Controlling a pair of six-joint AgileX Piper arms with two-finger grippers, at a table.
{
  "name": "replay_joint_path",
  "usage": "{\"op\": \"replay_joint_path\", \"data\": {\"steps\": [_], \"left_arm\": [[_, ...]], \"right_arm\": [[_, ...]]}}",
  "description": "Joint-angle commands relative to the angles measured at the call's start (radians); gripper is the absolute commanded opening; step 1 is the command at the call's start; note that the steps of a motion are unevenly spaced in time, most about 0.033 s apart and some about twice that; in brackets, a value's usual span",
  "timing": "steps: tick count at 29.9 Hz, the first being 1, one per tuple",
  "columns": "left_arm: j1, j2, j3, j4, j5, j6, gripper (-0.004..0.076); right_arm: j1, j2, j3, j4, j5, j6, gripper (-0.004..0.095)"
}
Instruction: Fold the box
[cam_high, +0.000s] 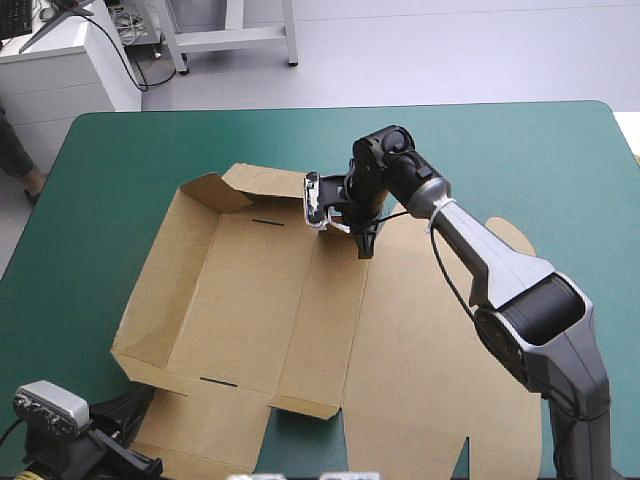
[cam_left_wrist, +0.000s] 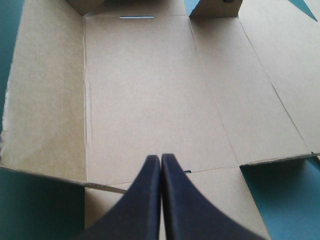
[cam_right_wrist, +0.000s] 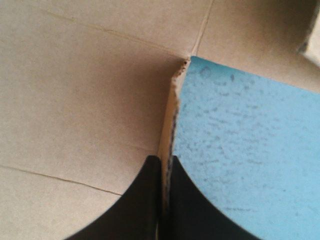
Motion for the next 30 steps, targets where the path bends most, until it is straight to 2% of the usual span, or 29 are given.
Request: {"op": "replay_joint_path", "data": {"steps": [1,8,11,14,16,18,20,26,30], "left_arm": [[-0.008,0.016,-0.027,-0.015,-0.076,0.004,-0.0008],[-0.008,0.016,-0.025,-0.015,-0.076,0.004,-0.0008],[-0.008,0.016,-0.025,-0.015,-0.076,0.004,-0.0008],[-0.008,0.016,-0.025,-0.015,-0.076,0.006,-0.0008],[-0.008,0.016,-0.025,-0.015,-0.076,0.007,-0.0008],[-0.008,0.016,-0.025,-0.015,-0.076,0.009,-0.0008],[-0.008,0.016,-0.025,-0.015,-0.076,0.009,-0.0008],[-0.008,0.016,-0.025,-0.015,-0.076,0.009,-0.0008],[-0.008,0.016,-0.025,-0.015,-0.076,0.009,-0.0008]], "right_arm": [[-0.001,-0.029,-0.027,0.022,0.011,-0.029,-0.0019],[-0.001,0.052,-0.027,-0.012,-0.023,-0.013,-0.0016],[-0.001,0.067,-0.028,-0.010,-0.036,0.008,0.0029],[-0.001,0.067,-0.042,-0.008,-0.026,0.008,0.0171],[-0.001,0.067,-0.075,-0.007,-0.003,0.019,0.0310],[-0.001,0.066,-0.118,-0.008,0.008,0.074,0.0438],[-0.001,0.064,-0.169,-0.013,0.011,0.146,0.0503],[-0.003,0.021,-0.303,-0.018,0.011,0.259,0.0503],[-0.003,-0.060,-0.310,-0.089,0.011,0.435,0.0483]]}}
